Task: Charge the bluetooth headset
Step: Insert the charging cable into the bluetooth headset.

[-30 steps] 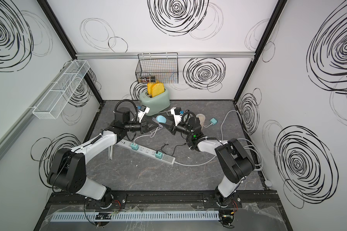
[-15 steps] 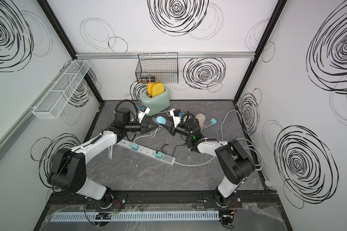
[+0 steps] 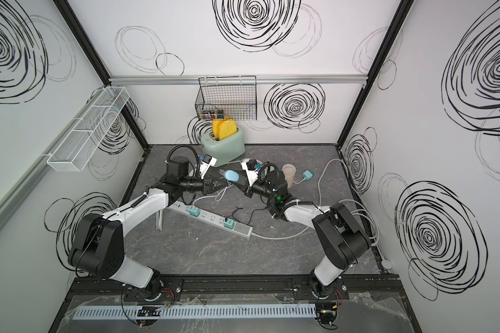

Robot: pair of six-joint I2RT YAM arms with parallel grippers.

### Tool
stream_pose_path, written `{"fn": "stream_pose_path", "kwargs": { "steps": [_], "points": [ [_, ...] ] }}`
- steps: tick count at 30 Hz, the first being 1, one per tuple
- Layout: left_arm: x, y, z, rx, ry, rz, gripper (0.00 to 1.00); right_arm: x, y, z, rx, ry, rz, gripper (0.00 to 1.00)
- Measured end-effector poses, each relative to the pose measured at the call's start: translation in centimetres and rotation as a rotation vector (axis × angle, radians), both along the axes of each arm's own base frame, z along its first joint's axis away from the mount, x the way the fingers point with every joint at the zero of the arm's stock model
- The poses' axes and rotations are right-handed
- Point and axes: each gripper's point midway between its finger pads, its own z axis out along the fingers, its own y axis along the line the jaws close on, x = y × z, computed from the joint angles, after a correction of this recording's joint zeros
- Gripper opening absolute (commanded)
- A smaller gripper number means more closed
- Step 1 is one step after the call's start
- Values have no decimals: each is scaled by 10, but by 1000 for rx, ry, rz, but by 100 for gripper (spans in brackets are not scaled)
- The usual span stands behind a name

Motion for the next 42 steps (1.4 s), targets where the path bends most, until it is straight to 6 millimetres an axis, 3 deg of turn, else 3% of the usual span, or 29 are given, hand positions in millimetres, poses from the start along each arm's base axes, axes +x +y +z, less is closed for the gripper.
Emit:
{"fn": "stream_pose_path", "kwargs": {
  "steps": [42],
  "points": [
    [-4, -2, 3, -17, 8, -20, 0, -8, -5, 5, -38, 2, -31, 19]
  ]
}}
